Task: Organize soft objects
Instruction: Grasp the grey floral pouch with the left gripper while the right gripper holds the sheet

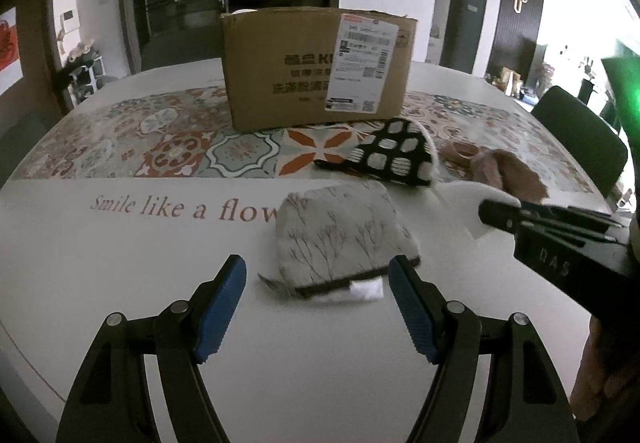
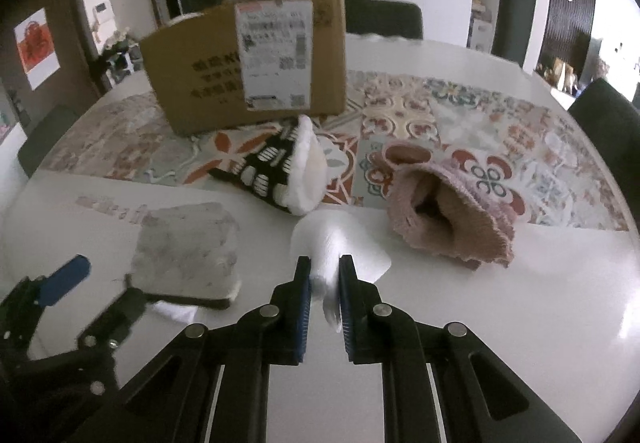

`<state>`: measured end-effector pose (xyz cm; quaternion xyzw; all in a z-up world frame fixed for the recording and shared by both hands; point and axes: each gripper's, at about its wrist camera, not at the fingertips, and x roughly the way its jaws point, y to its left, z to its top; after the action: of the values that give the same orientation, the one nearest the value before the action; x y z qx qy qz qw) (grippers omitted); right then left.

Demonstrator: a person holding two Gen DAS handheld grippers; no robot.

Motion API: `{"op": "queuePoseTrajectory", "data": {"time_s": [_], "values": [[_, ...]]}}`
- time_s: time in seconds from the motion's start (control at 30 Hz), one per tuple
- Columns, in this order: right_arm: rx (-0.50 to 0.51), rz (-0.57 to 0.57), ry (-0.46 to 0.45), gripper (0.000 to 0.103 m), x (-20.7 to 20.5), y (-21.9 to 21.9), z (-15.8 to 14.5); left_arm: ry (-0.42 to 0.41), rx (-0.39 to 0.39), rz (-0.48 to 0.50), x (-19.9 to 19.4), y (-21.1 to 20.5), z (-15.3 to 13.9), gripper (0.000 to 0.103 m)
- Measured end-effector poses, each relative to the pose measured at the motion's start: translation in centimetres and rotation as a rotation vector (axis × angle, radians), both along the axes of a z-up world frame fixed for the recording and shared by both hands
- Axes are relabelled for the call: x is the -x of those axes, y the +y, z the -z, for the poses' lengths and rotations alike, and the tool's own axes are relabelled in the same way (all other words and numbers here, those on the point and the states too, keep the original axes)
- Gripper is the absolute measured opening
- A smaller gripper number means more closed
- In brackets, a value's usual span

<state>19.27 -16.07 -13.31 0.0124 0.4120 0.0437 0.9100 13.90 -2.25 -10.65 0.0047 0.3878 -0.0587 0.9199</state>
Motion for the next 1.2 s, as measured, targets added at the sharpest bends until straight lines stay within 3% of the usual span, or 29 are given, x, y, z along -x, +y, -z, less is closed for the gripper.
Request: {"op": "queuePoseTrajectory", "data": {"time_s": [0.43,0.87,1.13,1.2], "values": [[-0.009,-0.014,-0.047,0.010,2.1,0.2,-1.5,-0.006,-0.006,0.018,0.8,-0.4,-0.4,0.073],[-0.047,0.053,0.008,0.010,2.4,-2.7,0.1,-0.051,-0.206,0.147,-1.0,-5.6,0.9,0.071],[-0.068,0.038,0.032,0.010,1.9,-2.8,1.0,-0.027,-0.269,0.193,-2.3,-7.4,2.8,0.066],[-0.075,0.031,0.039,0.010,1.8,-2.8,1.2,-0.014,-0.281,0.199,-2.7,-7.7,3.2,0.056]]}}
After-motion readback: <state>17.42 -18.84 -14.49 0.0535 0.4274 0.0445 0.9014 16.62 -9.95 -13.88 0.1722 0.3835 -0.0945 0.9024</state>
